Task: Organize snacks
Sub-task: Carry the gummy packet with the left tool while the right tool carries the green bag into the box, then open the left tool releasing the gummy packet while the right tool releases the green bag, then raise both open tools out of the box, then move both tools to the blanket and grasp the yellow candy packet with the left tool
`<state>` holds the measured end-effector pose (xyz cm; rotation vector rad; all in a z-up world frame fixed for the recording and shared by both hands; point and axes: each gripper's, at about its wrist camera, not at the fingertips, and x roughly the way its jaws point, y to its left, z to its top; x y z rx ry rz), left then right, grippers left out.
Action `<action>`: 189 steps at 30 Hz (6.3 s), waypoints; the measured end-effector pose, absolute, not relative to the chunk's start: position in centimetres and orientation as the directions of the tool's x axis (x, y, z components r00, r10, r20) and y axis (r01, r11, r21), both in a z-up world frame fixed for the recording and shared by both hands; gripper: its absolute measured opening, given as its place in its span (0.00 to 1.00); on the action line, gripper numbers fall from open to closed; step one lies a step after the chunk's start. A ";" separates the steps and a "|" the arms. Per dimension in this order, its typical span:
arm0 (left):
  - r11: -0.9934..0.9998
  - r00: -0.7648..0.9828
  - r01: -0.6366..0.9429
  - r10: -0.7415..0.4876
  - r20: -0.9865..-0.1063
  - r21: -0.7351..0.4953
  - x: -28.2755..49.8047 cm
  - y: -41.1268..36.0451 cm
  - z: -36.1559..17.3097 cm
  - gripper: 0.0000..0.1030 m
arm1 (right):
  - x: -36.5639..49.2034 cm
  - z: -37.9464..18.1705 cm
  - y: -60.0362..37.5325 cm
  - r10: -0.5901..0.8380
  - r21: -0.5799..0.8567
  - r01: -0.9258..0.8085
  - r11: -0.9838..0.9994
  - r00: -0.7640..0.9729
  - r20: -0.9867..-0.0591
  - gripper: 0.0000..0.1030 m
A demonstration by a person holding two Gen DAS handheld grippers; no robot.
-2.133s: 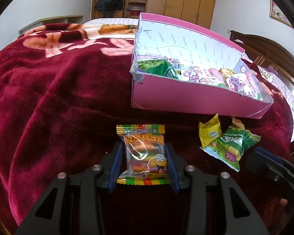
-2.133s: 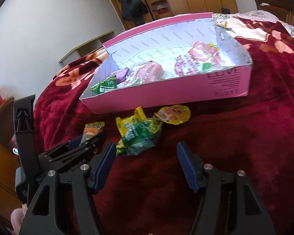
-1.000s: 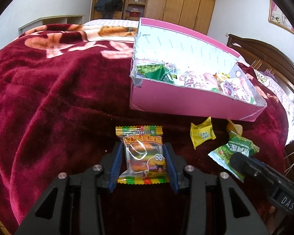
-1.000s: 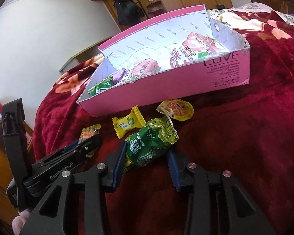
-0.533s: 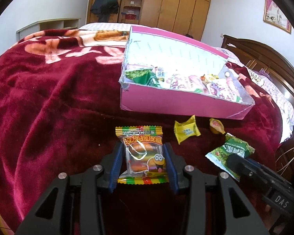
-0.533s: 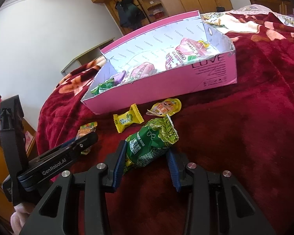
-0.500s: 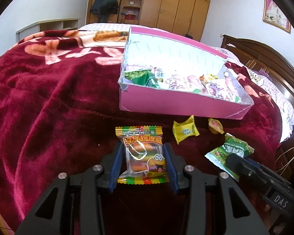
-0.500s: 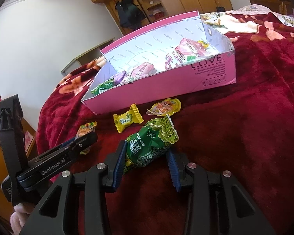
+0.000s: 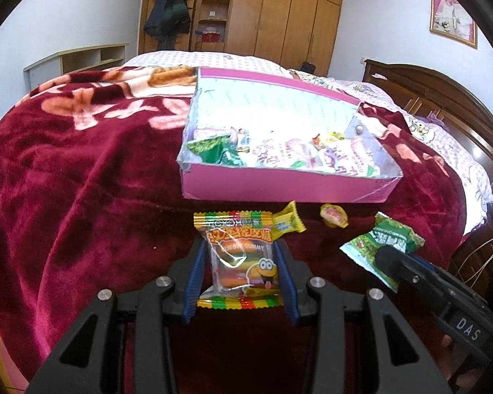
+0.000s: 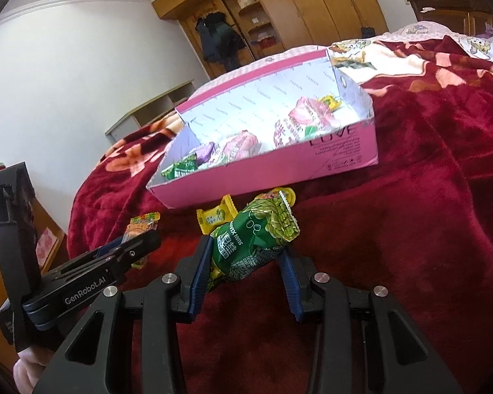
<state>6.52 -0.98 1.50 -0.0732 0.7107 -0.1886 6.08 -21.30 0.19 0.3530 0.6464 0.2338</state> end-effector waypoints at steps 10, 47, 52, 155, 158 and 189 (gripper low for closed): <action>0.975 0.746 0.173 -0.224 -0.627 -0.142 5.7 -1.8 3.1 0.42 | 5.8 1.3 -21.4 0.324 0.390 -0.115 0.913 0.786 -0.527 0.40; 0.974 0.819 0.205 -0.225 -0.528 -0.098 13.2 -3.9 8.4 0.42 | 11.4 6.7 -22.1 0.289 0.303 -0.158 0.940 0.841 -0.457 0.40; 0.974 0.823 0.209 -0.223 -0.522 -0.088 14.7 -4.4 8.9 0.42 | 12.7 7.3 -22.3 0.277 0.292 -0.153 0.944 0.848 -0.451 0.40; 0.992 0.765 0.072 -0.123 -0.632 -0.106 14.0 -4.5 5.2 0.70 | 10.9 5.4 -23.8 0.212 0.353 -0.088 0.931 0.919 -0.332 0.72; 0.993 0.759 0.072 -0.116 -0.640 -0.094 13.2 -4.7 4.9 0.70 | 10.2 5.3 -23.8 0.210 0.350 -0.084 0.933 0.917 -0.340 0.72; 0.991 0.639 0.031 -0.121 -0.759 -0.132 12.9 -6.0 -0.9 0.70 | 8.9 0.3 -25.8 0.176 0.343 0.012 0.939 0.842 -0.511 0.72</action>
